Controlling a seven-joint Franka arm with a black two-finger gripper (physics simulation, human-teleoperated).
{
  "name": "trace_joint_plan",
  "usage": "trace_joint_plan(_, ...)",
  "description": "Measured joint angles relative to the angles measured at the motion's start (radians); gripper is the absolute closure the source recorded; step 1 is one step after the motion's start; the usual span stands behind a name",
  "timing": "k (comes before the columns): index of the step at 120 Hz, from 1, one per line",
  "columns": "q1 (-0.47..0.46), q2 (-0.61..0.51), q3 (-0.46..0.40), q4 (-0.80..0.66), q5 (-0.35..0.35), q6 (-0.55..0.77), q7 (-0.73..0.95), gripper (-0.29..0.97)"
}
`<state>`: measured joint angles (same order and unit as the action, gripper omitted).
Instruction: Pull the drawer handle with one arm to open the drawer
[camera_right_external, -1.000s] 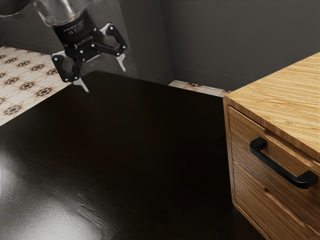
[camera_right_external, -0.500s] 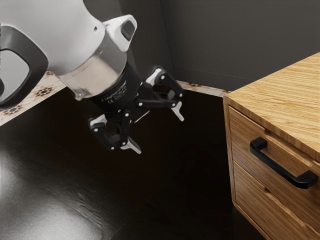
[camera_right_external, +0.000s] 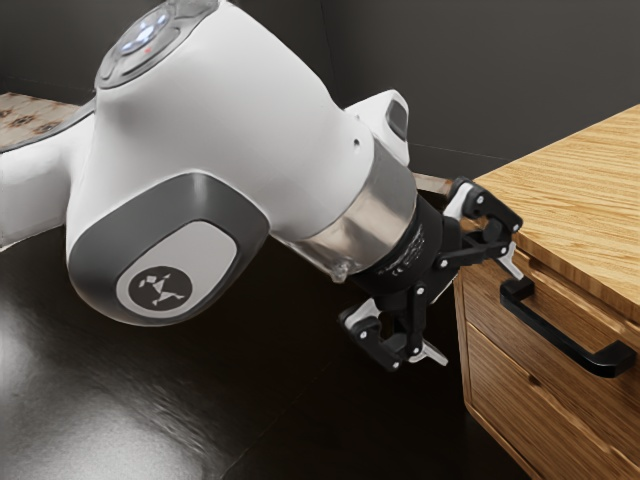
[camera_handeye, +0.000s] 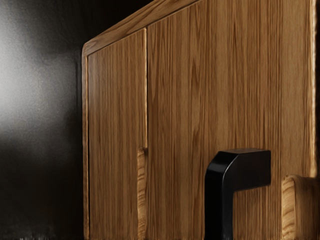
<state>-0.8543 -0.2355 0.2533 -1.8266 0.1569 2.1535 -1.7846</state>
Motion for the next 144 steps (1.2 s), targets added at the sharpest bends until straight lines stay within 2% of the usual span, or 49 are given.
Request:
trace_joint_plan(21, -0.003, 0.024, -0.008, -0.003, -0.004, 0.043, -0.057, 0.01)
trace_joint_plan(48, -0.002, 0.001, -0.020, -0.070, -0.005, 0.087, -0.115, 0.01)
trace_joint_plan(144, 0.003, 0.060, -0.019, -0.070, -0.005, 0.161, -0.207, 0.02)
